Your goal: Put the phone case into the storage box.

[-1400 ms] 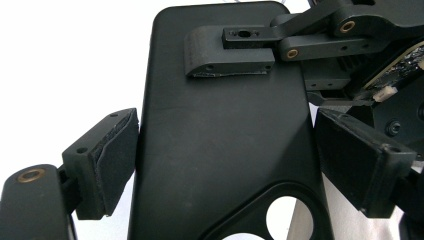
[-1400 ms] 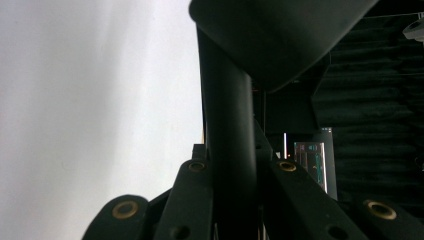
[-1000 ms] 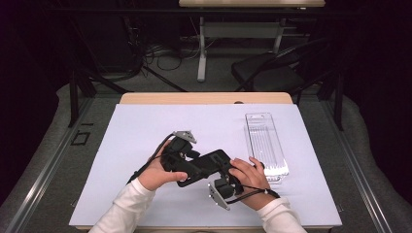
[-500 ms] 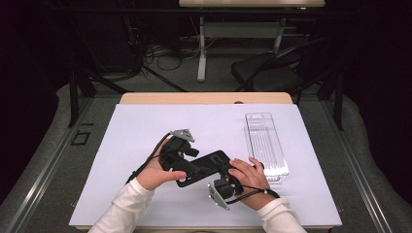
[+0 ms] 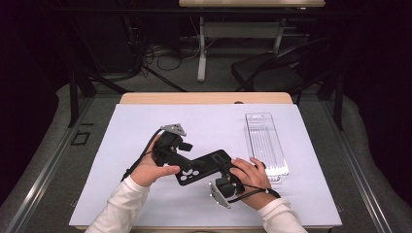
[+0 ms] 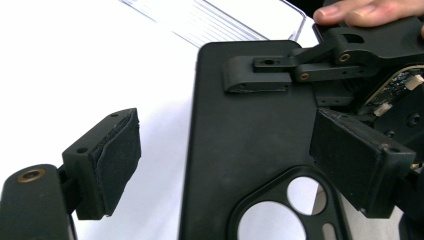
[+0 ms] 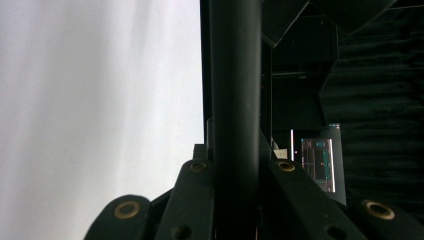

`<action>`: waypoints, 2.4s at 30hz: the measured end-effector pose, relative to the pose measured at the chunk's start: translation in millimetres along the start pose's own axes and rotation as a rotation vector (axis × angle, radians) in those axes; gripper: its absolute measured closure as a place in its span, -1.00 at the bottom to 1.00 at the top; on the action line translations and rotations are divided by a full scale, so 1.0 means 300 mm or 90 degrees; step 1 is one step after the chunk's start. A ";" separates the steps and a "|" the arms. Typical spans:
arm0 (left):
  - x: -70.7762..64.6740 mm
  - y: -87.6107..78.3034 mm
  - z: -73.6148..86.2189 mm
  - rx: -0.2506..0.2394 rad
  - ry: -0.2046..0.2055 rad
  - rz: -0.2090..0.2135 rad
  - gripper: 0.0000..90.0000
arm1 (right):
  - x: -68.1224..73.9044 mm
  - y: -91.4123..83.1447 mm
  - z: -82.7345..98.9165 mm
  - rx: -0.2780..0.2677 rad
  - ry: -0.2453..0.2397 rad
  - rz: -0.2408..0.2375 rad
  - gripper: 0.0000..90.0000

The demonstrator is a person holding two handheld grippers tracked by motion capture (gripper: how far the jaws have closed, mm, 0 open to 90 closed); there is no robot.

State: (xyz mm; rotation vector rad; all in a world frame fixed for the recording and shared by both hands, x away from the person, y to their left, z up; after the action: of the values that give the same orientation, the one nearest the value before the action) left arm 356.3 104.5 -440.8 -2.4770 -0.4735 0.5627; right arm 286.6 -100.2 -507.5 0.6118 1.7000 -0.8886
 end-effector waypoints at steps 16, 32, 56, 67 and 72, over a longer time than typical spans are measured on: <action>0.057 -0.041 0.008 -0.017 -0.011 -0.066 -0.66 | -0.008 -0.005 0.010 0.001 0.011 0.005 0.92; 0.086 -0.060 0.015 -0.030 -0.012 -0.092 -0.65 | -0.011 -0.007 0.015 -0.003 0.022 0.009 0.92; 0.127 -0.109 0.023 -0.058 -0.011 -0.122 -0.64 | -0.022 -0.016 0.033 -0.022 0.128 -0.023 0.92; 0.139 -0.123 0.026 -0.069 -0.007 -0.129 -0.61 | -0.044 -0.021 0.068 -0.040 0.228 -0.042 0.93; 0.141 -0.128 0.027 -0.072 -0.006 -0.128 -0.58 | -0.049 -0.022 0.079 -0.043 0.272 -0.048 0.93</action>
State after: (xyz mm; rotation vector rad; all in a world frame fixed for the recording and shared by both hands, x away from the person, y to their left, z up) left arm 380.3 156.8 -437.1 -2.4951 -0.7667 0.4772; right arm 299.5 -122.7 -495.2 0.7336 2.1394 -0.7857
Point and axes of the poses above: each handheld gripper's, and its own axes: y roughly forward along the jaws, z roughly out of its underside, x roughly to its left, the point moved 1 cm from there along y, roughly forward along the jaws, and after that the axes turned 6 degrees about -x, right-handed, at the moved point
